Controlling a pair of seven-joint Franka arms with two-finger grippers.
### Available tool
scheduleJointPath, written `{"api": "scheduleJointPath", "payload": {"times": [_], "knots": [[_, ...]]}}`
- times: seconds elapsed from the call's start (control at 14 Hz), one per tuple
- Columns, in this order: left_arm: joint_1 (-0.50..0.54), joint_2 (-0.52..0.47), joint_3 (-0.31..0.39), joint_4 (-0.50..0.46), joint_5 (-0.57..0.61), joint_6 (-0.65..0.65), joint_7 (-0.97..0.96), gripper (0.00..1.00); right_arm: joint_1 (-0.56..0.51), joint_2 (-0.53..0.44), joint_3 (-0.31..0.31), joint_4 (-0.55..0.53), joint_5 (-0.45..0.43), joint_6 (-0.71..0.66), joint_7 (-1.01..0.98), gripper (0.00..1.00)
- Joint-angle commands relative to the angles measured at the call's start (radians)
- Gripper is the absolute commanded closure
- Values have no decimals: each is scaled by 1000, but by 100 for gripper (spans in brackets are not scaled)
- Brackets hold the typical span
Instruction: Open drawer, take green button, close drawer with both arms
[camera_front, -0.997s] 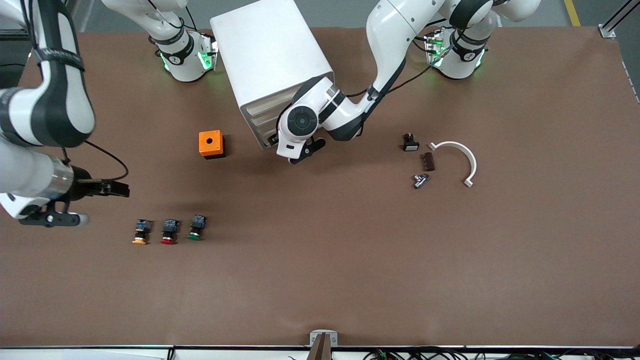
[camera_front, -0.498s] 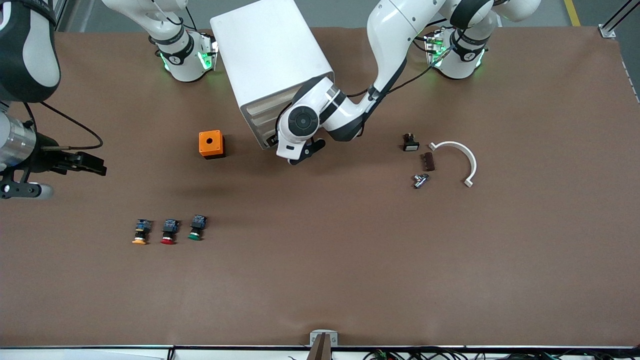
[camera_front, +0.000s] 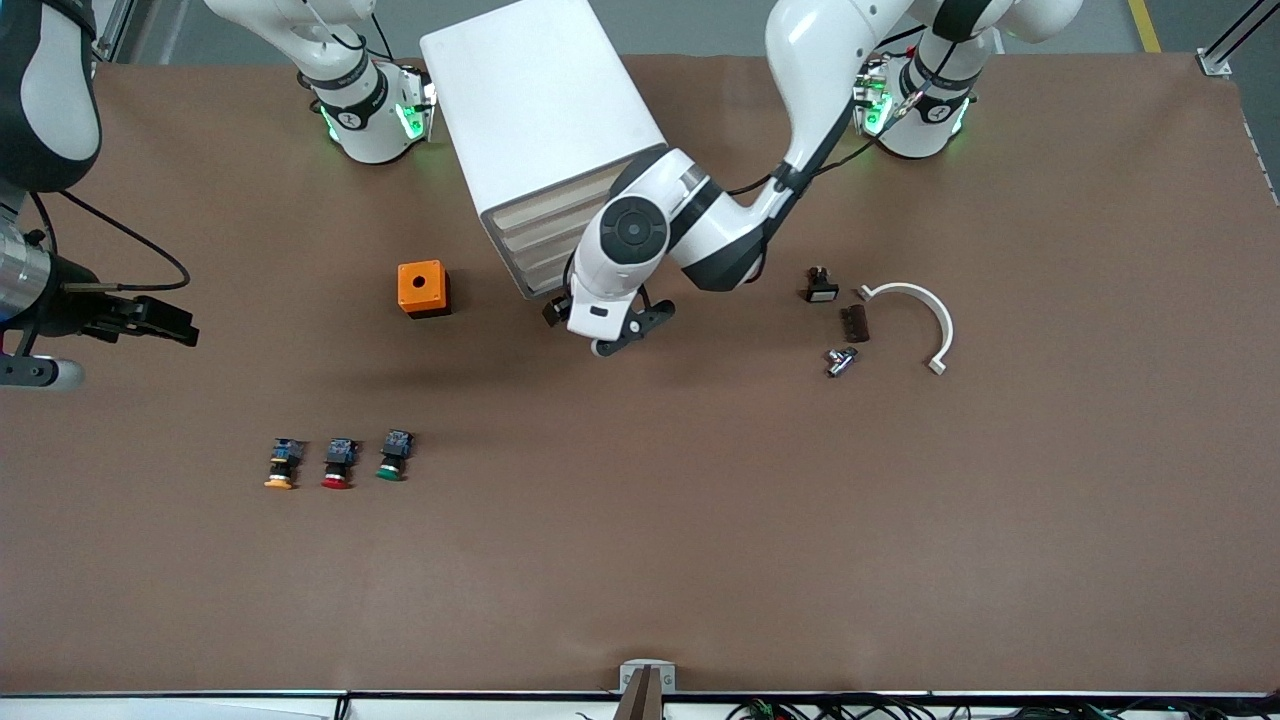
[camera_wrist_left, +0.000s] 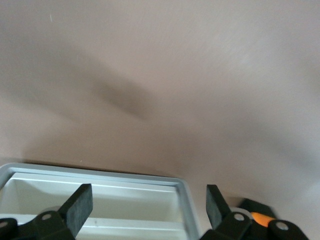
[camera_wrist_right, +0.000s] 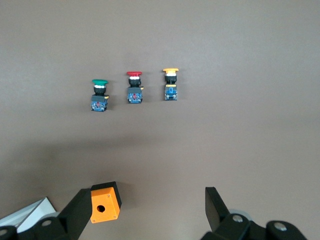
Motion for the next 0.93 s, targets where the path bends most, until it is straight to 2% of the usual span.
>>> {"api": "scheduleJointPath", "payload": {"times": [0.0,0.21,0.43,0.57,0.85], "knots": [[66,-118,1,-28,19,-41,43,0,-23,-3,20,30,2,-8,8,0],[187,-190,1,-28,20,-98,133,0,-20,-3,20,47,3,-8,8,0],[301,-281,4,-28,25,-228,285,0,-19,-3,21,48,5,-8,-3,0],[359,-341,0,-26,77,-300,357,0,-13,-3,24,53,5,-12,8,0],[475,-419,0,-28,85,-472,628,0,-11,-11,24,44,3,-40,8,0]]}}
